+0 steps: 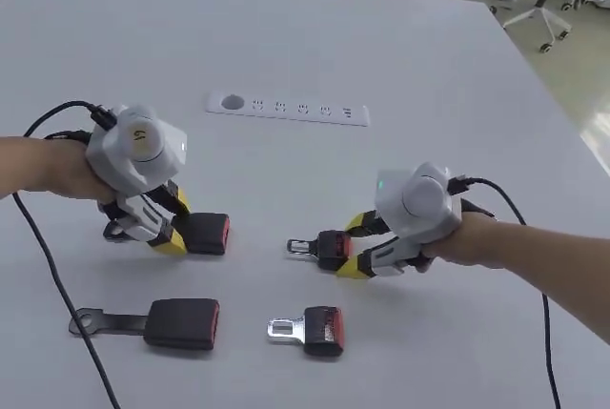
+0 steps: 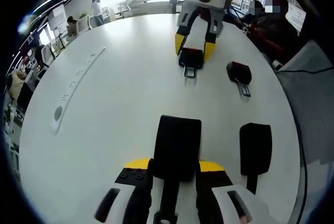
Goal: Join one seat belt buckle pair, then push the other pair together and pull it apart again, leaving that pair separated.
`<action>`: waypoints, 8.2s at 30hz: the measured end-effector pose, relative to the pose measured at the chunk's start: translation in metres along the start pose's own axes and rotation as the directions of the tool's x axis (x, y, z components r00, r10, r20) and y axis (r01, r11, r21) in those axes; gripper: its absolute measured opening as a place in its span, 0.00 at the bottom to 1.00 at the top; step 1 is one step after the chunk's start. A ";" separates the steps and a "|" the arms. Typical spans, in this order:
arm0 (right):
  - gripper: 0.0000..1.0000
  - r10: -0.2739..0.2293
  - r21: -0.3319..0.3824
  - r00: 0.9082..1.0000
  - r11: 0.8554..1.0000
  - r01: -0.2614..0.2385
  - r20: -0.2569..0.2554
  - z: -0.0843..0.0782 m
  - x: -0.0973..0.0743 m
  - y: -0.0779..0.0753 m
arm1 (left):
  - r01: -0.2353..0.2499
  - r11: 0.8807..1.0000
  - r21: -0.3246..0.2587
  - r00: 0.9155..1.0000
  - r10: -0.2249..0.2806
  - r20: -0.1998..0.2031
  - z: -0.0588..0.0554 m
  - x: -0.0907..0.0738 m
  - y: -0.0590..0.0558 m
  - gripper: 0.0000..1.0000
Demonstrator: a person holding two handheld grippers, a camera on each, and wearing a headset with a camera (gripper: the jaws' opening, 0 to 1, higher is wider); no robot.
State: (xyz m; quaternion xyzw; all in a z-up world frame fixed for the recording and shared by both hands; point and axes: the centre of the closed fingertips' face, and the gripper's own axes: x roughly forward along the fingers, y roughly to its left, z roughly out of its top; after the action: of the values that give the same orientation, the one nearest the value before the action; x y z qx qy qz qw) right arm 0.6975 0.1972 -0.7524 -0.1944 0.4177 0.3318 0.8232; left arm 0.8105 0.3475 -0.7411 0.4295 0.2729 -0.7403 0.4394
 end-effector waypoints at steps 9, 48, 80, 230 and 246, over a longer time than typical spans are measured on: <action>0.31 -0.001 -0.016 1.000 1.000 0.001 -0.001 0.000 0.000 0.000 | 0.019 1.000 -0.019 1.000 -0.019 0.000 0.000 0.000 -0.002 0.32; 0.31 0.000 -0.026 1.000 1.000 0.001 0.013 0.016 0.007 0.000 | 0.050 0.999 -0.004 0.997 -0.050 -0.052 -0.004 0.005 -0.006 0.31; 0.31 0.014 -0.039 0.998 0.999 -0.012 0.063 0.051 0.032 0.009 | 0.067 0.997 0.034 0.996 -0.064 -0.066 -0.005 0.006 -0.007 0.31; 0.45 0.000 -0.028 0.996 1.000 0.003 0.085 0.087 0.039 0.016 | -0.003 1.000 0.003 0.997 0.004 -0.071 -0.003 -0.010 -0.007 0.44; 0.51 -0.052 0.026 0.997 0.998 0.051 0.059 0.061 0.000 0.018 | -0.049 0.994 -0.094 0.999 0.047 -0.027 -0.016 -0.040 -0.029 0.46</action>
State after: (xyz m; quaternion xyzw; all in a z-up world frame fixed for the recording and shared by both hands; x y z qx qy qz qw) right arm 0.7189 0.2469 -0.7179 -0.1851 0.3917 0.3111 0.8459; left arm 0.8008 0.3899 -0.7128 0.4236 0.3028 -0.7103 0.4736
